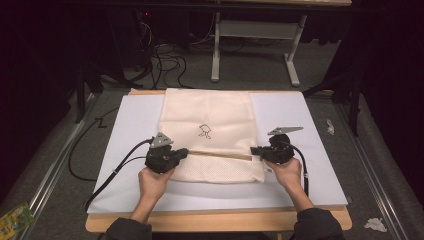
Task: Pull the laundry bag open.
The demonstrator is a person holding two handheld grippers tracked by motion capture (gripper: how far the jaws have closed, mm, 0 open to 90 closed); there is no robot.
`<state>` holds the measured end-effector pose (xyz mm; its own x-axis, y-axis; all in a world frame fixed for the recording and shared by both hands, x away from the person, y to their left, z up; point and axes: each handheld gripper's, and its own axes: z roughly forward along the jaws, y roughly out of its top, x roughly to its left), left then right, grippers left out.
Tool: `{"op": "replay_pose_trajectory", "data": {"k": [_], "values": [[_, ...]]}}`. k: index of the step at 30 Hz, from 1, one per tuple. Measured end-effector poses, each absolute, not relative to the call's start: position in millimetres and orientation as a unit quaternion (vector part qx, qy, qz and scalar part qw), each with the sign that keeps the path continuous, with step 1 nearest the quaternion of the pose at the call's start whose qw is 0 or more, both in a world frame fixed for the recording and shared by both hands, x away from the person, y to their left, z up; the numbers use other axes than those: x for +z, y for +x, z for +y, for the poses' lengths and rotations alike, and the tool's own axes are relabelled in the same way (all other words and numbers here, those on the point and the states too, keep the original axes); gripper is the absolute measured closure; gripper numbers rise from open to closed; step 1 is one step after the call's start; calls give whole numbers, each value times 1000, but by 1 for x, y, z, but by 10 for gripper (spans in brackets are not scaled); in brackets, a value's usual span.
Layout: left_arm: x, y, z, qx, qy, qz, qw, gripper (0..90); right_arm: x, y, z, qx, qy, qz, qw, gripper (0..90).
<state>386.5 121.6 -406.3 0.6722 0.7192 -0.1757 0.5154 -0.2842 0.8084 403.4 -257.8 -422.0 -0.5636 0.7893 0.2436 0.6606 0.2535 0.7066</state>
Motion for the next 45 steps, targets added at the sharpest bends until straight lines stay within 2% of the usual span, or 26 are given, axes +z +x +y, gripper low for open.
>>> {"op": "replay_pose_trajectory", "data": {"k": [45], "values": [[-398,387,151,132,781,410,452,872,-423,403,-261,395,461,791,82,889]]}}
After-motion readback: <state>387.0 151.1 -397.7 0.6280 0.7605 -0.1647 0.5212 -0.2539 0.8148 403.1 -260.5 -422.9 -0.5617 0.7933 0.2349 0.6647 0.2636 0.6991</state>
